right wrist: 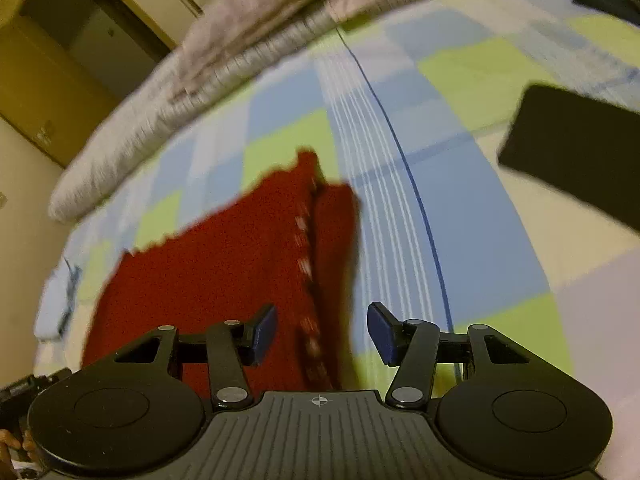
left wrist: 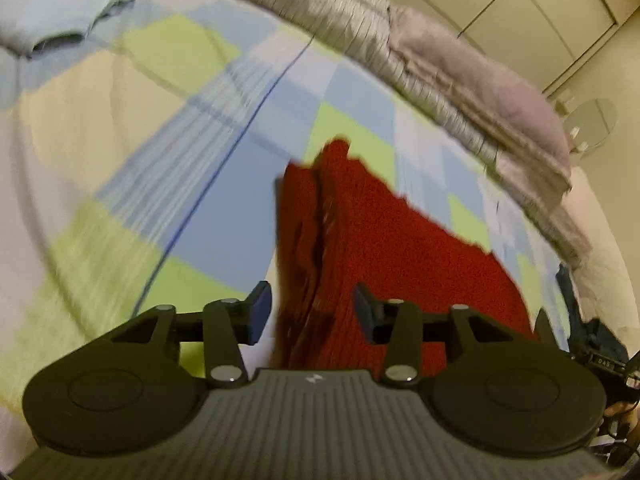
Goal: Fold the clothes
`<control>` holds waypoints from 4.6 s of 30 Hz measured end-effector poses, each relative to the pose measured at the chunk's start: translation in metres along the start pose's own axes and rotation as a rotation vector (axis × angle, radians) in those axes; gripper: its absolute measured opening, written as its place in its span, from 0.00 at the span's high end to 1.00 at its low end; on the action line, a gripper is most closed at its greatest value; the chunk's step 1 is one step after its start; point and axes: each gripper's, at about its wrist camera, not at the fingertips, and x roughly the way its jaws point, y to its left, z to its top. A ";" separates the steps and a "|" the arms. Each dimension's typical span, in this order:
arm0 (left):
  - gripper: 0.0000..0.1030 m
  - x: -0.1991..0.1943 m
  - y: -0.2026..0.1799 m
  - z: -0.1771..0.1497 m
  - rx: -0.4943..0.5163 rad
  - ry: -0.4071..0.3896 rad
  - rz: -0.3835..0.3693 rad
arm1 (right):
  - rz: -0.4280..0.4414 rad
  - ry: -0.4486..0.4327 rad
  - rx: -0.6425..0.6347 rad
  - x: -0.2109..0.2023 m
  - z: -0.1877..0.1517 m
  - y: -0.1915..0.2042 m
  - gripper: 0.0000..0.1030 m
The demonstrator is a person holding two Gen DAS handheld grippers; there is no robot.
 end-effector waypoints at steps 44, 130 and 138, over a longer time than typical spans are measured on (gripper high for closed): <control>0.87 0.138 -0.026 0.073 0.253 -0.005 0.163 | -0.152 -0.028 -0.076 0.124 0.082 -0.004 0.73; 0.58 -0.171 -0.197 -0.099 -0.277 0.063 0.523 | 0.080 0.491 -0.829 -0.059 -0.042 0.211 0.48; 0.57 -0.190 -0.332 -0.165 -0.347 0.001 0.583 | 0.175 0.494 -0.975 -0.135 -0.001 0.162 0.48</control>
